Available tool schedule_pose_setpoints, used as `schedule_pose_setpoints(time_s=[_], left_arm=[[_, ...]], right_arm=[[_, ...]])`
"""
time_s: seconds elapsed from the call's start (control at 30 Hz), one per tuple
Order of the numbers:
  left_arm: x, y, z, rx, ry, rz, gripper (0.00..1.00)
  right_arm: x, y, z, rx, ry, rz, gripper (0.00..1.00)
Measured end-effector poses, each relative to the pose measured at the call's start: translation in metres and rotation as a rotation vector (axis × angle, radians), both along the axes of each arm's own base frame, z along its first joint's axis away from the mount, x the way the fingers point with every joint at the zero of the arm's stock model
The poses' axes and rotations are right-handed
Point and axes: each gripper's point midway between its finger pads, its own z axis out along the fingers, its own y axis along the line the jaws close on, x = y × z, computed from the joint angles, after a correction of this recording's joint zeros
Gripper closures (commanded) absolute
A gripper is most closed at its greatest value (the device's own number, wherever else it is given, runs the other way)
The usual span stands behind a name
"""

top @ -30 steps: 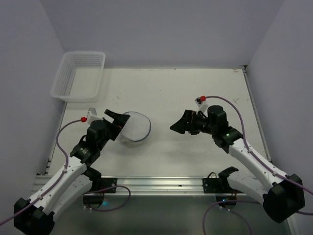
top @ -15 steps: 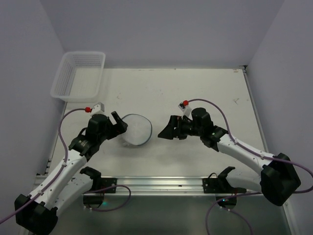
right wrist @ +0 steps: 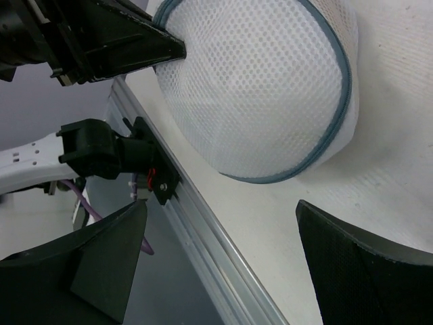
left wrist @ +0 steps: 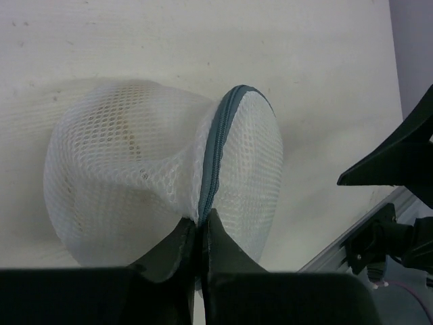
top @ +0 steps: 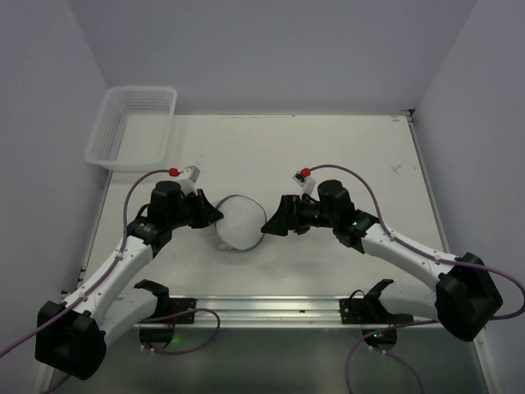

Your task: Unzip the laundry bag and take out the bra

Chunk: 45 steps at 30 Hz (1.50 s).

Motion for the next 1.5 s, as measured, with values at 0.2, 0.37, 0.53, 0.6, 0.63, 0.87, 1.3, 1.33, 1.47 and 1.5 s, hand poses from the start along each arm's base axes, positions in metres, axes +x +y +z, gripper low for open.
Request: schedule_pose_setpoints(time_s=[0.2,0.37,0.53,0.6,0.63,0.87,1.3,1.33,1.47,1.5], left_arm=[[0.01,-0.021,0.008,-0.153,0.072,0.028,1.0],[0.026,-0.038,0.017,-0.254,0.171,0.138,1.0],[0.042,-0.053,0.037,-0.317,0.206,0.209,1.0],[0.046,-0.055,0.042,-0.335,0.219,0.24,1.0],[0.048,-0.054,0.042,-0.342,0.228,0.258,1.0],[0.05,-0.051,0.04,-0.349,0.285,0.333,1.0],[0.048,-0.048,0.041,-0.36,0.303,0.365,1.0],[0.048,-0.048,0.042,-0.362,0.303,0.365,1.0],[0.047,-0.047,0.044,-0.365,0.3,0.364,1.0],[0.047,-0.047,0.044,-0.365,0.3,0.364,1.0]], right_arm=[[-0.005,0.0,0.001,-0.058,-0.098,0.002,0.11],[-0.011,0.012,0.01,-0.125,-0.221,-0.006,0.24],[-0.018,0.028,0.017,-0.184,-0.306,-0.019,0.47],[-0.017,0.035,0.016,-0.213,-0.325,-0.033,0.55],[-0.019,0.041,0.013,-0.229,-0.332,-0.031,0.57],[-0.01,0.045,-0.009,-0.352,-0.338,-0.093,0.66],[0.005,0.048,-0.017,-0.413,-0.329,-0.152,0.68],[0.006,0.048,-0.017,-0.417,-0.33,-0.156,0.66],[0.009,0.049,-0.021,-0.433,-0.33,-0.165,0.65],[0.01,0.048,-0.021,-0.438,-0.331,-0.169,0.65]])
